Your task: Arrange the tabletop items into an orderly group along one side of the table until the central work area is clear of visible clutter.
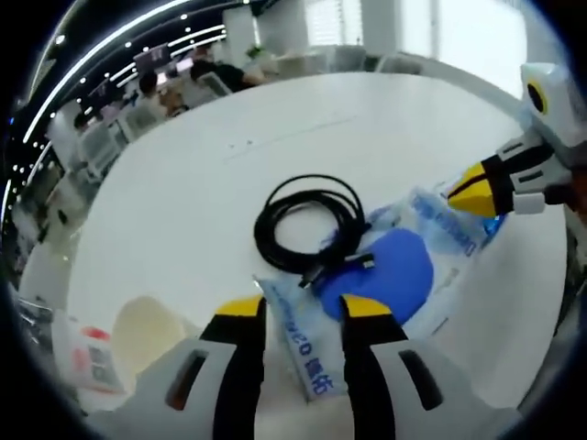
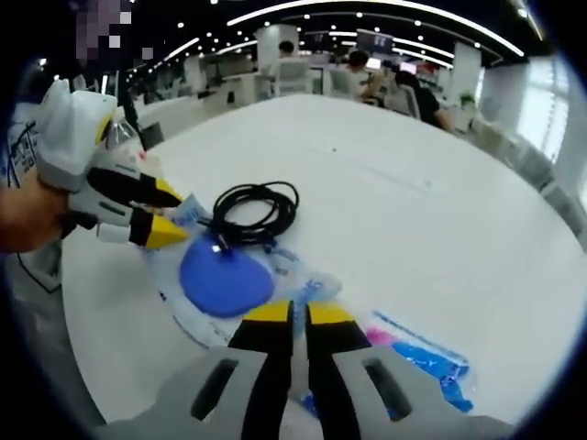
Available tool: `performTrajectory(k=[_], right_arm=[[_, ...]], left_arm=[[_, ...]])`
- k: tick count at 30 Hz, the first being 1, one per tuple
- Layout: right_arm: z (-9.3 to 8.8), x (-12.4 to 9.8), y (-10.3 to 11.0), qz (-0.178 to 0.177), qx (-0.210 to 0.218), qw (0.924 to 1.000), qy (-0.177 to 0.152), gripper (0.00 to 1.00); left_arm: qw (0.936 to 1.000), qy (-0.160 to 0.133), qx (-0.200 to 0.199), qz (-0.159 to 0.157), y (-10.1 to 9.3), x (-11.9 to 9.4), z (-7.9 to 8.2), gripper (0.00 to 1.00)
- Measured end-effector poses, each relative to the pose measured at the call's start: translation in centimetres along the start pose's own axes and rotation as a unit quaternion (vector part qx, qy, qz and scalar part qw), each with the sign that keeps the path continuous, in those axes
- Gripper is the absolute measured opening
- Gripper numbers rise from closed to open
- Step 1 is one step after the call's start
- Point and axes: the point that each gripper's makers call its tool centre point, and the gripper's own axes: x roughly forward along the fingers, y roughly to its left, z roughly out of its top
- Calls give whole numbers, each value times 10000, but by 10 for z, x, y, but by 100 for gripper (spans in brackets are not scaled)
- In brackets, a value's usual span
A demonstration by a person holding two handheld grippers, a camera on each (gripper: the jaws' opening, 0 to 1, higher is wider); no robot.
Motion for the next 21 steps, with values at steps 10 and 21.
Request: performTrajectory(k=[10,21], right_arm=[[16,-18,1,-71,27,9994,-325,6],[35,-54,-12,-361,198,9958,-817,16]], left_arm=[[9981,-523,317,-104,-11,-21,23,33],[9946,-953,257,-335,-19,-51,39,36]])
